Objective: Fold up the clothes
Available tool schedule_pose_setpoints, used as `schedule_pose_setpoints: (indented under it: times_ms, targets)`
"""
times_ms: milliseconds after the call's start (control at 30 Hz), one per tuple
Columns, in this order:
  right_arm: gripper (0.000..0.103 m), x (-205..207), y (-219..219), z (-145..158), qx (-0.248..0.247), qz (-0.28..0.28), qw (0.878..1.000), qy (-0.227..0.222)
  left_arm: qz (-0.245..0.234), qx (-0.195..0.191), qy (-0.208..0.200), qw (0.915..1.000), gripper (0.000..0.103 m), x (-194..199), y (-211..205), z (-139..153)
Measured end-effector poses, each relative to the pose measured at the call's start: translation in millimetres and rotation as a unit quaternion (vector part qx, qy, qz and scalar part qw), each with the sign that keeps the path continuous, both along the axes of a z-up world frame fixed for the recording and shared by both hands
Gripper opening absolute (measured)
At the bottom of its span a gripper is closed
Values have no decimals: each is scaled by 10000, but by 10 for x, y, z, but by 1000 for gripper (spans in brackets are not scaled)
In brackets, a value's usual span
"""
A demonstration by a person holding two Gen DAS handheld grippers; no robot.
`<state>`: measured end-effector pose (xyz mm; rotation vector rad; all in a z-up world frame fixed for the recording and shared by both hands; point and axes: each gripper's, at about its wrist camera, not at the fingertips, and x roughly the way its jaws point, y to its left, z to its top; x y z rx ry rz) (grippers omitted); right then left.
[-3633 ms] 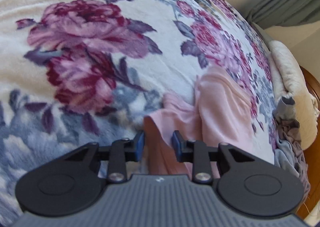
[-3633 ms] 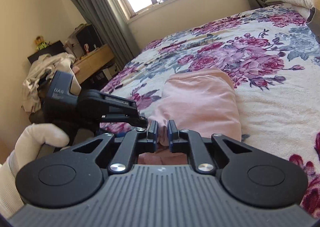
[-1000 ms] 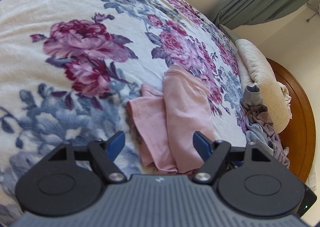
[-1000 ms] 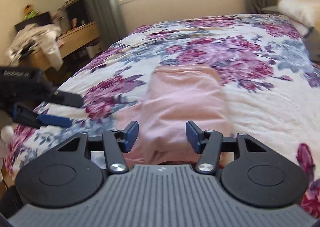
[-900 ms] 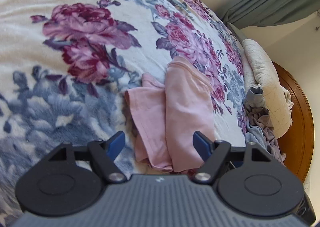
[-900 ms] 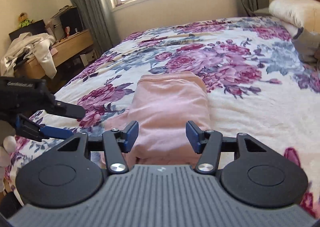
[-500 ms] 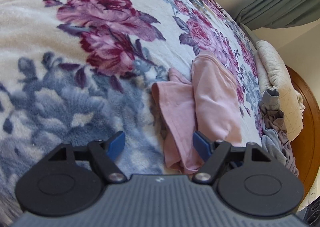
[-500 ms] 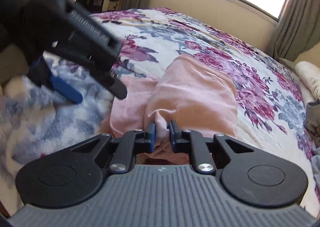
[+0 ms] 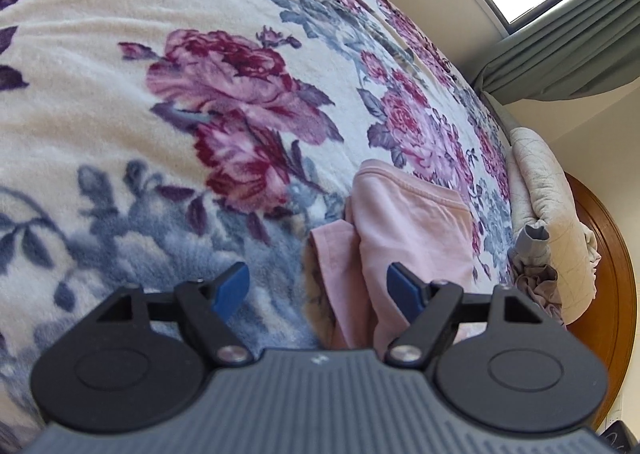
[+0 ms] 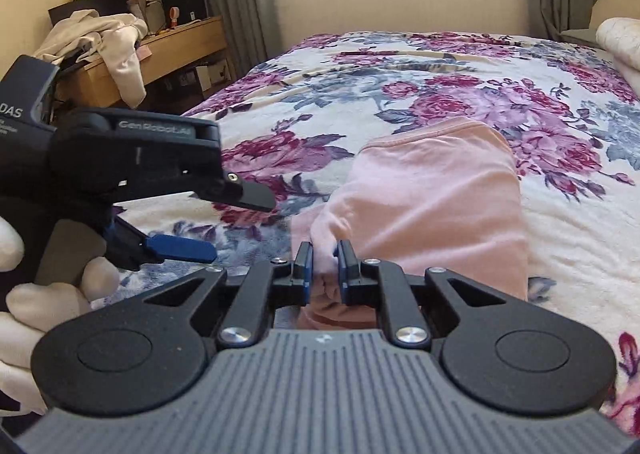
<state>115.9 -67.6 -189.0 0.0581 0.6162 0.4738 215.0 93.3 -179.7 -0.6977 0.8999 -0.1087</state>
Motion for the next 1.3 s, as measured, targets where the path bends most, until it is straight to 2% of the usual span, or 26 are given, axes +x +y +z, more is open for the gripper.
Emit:
schedule_pose_setpoints:
  times_ms: [67, 200, 267, 333, 367, 467, 533, 567, 600, 700, 833, 867, 933, 967, 1033, 1100, 1133, 1233, 1300]
  targets:
    - [13, -35, 119, -28, -142, 176, 9997, -19, -26, -19, -48, 10000, 74, 15, -20, -1]
    - [18, 2, 294, -316, -746, 499, 9958, 182, -97, 41, -67, 9999, 74, 60, -91, -40]
    - [27, -50, 255, -330, -697, 563, 9960, 44, -209, 37, -154, 9997, 74, 44, -144, -27]
    - [55, -145, 138, -247, -400, 580, 9975, -98, -364, 33, -326, 9988, 74, 24, -201, -19]
    - [58, -196, 74, -199, -234, 584, 9979, -169, -449, 86, -350, 9983, 76, 33, -240, -44]
    - [58, -308, -221, -105, 179, 288, 9982, -504, -687, 264, -383, 9966, 86, 64, -358, -135]
    - [57, -265, -425, -112, 426, -53, 9973, -590, -705, 547, -93, 9960, 85, 106, -426, -305]
    - [57, -198, -507, -138, 485, -198, 9974, -497, -713, 662, -3, 9953, 85, 114, -453, -369]
    - [53, -115, -582, -210, 514, -299, 9976, -341, -721, 695, -90, 9949, 86, 80, -461, -370]
    - [40, 103, -808, -474, 603, -519, 9968, 102, -908, 991, -192, 9907, 87, -3, -551, -334]
    - [41, 11, -963, -490, 921, -501, 9944, 148, -1201, 1461, -276, 9816, 87, -118, -623, -249]
    - [42, -34, -991, -444, 949, -586, 9937, 75, -1133, 1354, -279, 9839, 87, -128, -584, -267]
    - [61, -58, -1079, -419, 1081, -853, 9905, 21, -996, 1139, -284, 9881, 89, -149, -506, -302]
    - [64, -37, -1132, -444, 1173, -978, 9882, 68, -913, 1025, -286, 9901, 96, -153, -481, -325]
    - [64, 116, -1239, -585, 1355, -1095, 9840, 374, -649, 758, -291, 9946, 103, -115, -531, -410]
    - [64, 227, -1360, -762, 1755, -1123, 9755, 708, -517, 689, -314, 9958, 103, -84, -618, -424]
    - [64, 246, -1399, -796, 1902, -1136, 9722, 757, -500, 592, -347, 9964, 103, -62, -664, -416]
    - [64, 281, -1427, -716, 2287, -1149, 9641, 700, -459, -138, -430, 9979, 103, -3, -676, -471]
    - [64, 366, -1399, -667, 2396, -1067, 9623, 721, -445, -243, -469, 9976, 102, 34, -692, -515]
